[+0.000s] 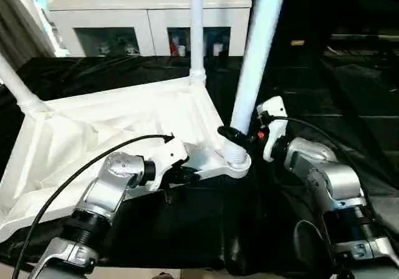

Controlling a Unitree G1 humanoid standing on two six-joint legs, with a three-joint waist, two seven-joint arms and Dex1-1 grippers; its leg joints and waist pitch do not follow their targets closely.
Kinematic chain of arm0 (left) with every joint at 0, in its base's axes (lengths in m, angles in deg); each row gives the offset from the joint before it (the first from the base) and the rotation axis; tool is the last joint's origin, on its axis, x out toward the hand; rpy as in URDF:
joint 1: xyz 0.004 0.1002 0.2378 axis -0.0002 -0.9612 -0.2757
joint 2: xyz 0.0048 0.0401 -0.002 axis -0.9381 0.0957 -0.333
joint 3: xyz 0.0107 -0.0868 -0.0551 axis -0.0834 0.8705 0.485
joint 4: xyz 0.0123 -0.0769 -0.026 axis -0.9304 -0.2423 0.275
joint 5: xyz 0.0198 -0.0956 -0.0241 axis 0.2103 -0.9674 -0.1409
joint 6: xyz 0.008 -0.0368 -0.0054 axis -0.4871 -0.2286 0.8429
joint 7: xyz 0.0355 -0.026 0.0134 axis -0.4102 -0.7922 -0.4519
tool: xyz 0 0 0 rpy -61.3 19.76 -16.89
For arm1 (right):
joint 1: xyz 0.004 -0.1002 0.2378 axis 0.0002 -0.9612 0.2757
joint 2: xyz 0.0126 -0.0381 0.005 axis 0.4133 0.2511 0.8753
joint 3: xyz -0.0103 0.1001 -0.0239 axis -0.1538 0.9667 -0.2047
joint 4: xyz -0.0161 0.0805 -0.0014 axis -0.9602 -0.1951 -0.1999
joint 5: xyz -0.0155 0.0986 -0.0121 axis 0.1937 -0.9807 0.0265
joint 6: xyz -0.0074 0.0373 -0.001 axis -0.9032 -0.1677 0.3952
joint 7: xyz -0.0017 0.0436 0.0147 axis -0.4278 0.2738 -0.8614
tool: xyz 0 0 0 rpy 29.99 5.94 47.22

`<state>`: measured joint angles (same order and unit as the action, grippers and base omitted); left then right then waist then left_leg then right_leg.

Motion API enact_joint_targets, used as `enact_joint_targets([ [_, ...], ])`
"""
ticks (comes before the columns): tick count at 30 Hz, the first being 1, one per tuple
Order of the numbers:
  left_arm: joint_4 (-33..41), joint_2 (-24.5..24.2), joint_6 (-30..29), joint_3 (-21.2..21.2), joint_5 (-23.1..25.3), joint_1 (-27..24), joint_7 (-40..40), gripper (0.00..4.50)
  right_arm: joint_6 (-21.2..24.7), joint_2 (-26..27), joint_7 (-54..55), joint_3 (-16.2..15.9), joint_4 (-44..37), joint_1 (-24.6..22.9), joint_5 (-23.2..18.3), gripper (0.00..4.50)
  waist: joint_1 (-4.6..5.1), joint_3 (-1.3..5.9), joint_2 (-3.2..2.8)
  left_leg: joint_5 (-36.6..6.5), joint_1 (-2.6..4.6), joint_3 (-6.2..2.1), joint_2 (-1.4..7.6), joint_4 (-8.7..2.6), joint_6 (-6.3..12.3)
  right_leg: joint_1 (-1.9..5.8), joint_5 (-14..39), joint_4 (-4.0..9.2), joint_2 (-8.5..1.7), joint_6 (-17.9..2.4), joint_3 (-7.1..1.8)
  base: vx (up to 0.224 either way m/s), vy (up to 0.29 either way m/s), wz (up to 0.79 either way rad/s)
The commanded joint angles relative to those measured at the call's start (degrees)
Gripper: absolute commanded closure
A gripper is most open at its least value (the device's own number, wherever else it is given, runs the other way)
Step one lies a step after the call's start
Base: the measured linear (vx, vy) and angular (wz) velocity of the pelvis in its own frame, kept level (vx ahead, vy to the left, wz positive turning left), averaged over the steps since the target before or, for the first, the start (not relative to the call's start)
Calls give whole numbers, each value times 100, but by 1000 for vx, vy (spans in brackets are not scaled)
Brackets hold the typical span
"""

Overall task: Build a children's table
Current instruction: Insert table leg to table base

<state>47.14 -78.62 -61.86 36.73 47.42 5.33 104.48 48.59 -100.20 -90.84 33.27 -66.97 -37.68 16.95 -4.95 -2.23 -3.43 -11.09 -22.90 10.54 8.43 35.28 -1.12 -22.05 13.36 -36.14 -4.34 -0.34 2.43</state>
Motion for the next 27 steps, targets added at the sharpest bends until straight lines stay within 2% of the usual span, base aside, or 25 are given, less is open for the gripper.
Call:
enact_joint_targets([
  [1,-228,23,-108,-93,-93,-137,-39,450,135,-37,-131,-69,-10,29,-24,264,-13,324,167,-452,137,-191,486,-446,614,189,196,384,-513,-1278,-254,0,0,0],
  [2,-244,13,-112,-100,-89,-118,-39,450,153,-71,-165,-80,-50,16,-22,264,-11,324,186,-447,137,-193,490,-450,620,188,158,381,-508,-1283,-253,0,0,0],
  [5,-256,-37,-136,-153,-66,-80,15,450,269,-181,-287,-132,-133,-11,-33,264,-19,327,180,-395,142,-195,493,-445,630,189,73,369,-505,-1302,-250,0,0,0],
  [10,-318,-87,-152,-202,-73,-11,68,450,467,-358,-435,-231,-121,-16,43,264,-22,339,143,-418,142,-195,484,-431,594,203,-93,360,-510,-1384,-250,0,0,0],
  [15,-359,-113,-143,-258,-72,23,126,450,305,-326,-419,-224,152,8,160,264,-23,336,160,-472,145,-195,485,-435,562,208,-57,365,-510,-1423,-245,0,0,0],
  [18,-401,-141,-120,-280,-99,49,132,450,171,-132,-247,-70,481,67,77,264,-7,333,122,-574,151,-202,488,-448,503,198,26,377,-508,-1458,-245,0,0,0],
  [20,-416,-157,-117,-294,-97,60,136,450,124,-62,-185,-12,616,81,56,264,-2,334,132,-619,156,-203,489,-454,447,207,7,374,-505,-1473,-246,0,0,0],
  [21,-449,-156,-103,-296,-102,85,130,450,58,34,-144,113,758,58,-22,264,-3,333,128,-648,154,-205,489,-457,433,212,8,376,-507,-1471,-244,0,0,0],
  [24,-499,-159,-77,-305,-105,137,121,450,-37,154,-122,304,918,-13,-155,264,5,313,134,-813,165,-205,492,-478,369,218,245,408,-522,-1470,-252,0,0,0],
  [27,-527,-182,-64,-307,-122,175,122,450,-146,229,-124,423,1080,-143,-213,265,3,311,71,-961,177,-221,500,-505,256,211,366,415,-516,-1435,-251,0,0,0],
])
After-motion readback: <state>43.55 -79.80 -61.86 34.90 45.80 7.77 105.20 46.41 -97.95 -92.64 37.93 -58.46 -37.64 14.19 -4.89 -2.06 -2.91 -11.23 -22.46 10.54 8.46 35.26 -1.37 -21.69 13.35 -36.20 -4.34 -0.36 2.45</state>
